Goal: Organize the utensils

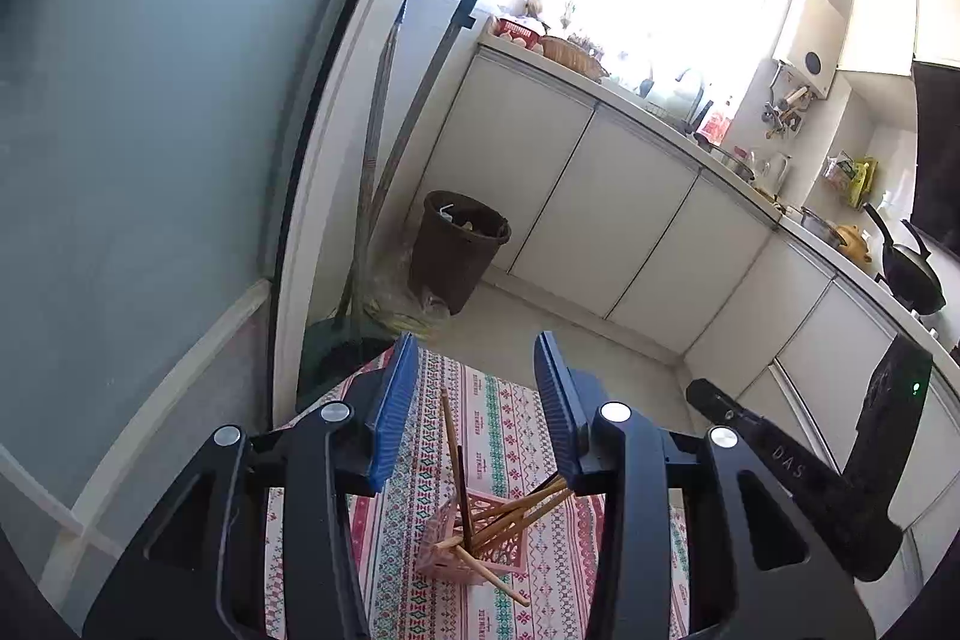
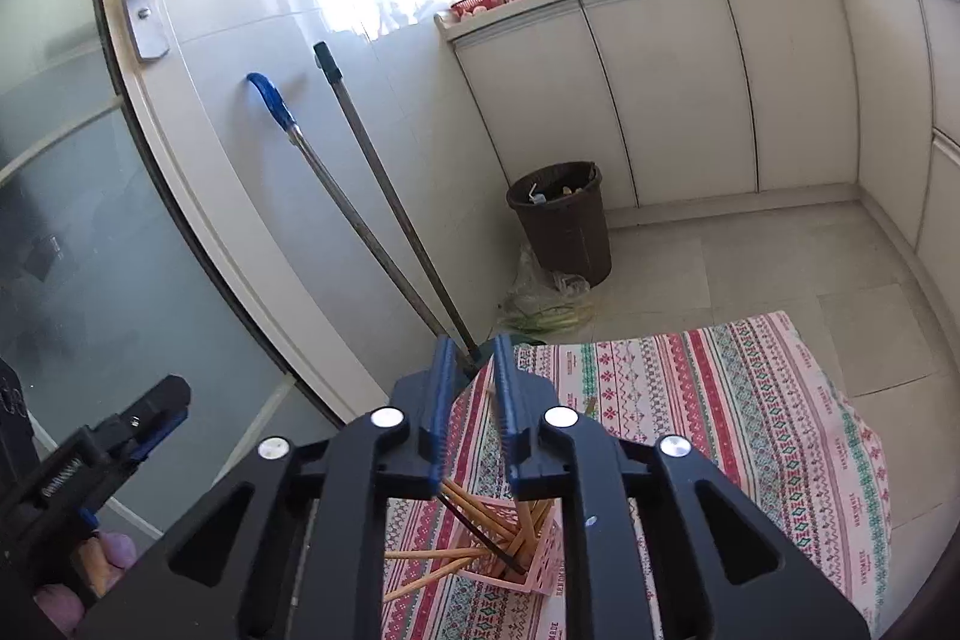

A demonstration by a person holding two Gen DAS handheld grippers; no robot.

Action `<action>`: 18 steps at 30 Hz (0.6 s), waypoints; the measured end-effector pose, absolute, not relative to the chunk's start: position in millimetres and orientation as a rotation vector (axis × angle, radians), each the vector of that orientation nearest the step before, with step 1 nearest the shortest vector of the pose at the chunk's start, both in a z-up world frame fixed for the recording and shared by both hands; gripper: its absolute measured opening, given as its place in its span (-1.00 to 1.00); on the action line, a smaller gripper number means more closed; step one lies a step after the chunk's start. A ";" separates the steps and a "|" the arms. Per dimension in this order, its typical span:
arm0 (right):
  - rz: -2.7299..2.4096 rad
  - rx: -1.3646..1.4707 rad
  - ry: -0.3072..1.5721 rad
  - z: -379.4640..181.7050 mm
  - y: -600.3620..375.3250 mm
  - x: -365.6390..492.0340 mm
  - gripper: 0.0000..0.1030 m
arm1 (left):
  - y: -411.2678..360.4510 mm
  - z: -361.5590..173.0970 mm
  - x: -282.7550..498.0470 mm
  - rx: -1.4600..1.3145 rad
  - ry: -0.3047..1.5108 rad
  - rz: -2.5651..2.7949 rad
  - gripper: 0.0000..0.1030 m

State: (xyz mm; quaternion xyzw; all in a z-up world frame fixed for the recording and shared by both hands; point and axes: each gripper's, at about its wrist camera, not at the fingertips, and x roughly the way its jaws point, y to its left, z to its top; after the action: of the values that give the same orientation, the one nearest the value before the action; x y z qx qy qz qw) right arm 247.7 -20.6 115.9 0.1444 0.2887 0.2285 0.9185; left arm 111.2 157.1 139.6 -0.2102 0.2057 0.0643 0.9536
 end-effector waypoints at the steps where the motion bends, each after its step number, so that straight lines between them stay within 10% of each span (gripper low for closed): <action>1: 0.461 0.299 0.590 114.6 -22.8 245.0 -0.45 | 157.1 142.9 107.0 -0.414 0.399 0.154 -0.22; 4: 0.429 0.300 0.548 128.5 -37.4 228.7 -0.45 | 150.7 155.4 88.1 -0.377 0.317 0.230 0.29; 7: 0.318 0.260 0.449 147.4 -55.4 198.1 0.05 | 127.6 167.5 63.6 -0.291 0.228 0.317 0.83; 13: 0.101 0.154 0.316 156.0 -88.8 123.6 0.86 | 55.0 159.0 28.8 -0.068 0.123 0.460 0.86; 18: -0.025 0.087 0.331 133.1 -111.5 90.3 0.87 | 23.7 130.0 20.1 -0.015 0.230 0.387 0.86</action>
State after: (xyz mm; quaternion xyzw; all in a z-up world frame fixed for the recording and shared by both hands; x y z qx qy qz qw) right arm 90.3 -111.5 133.1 0.0432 0.1647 -0.0124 0.9853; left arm 20.1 23.7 130.0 -0.0073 0.1138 0.1921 0.9747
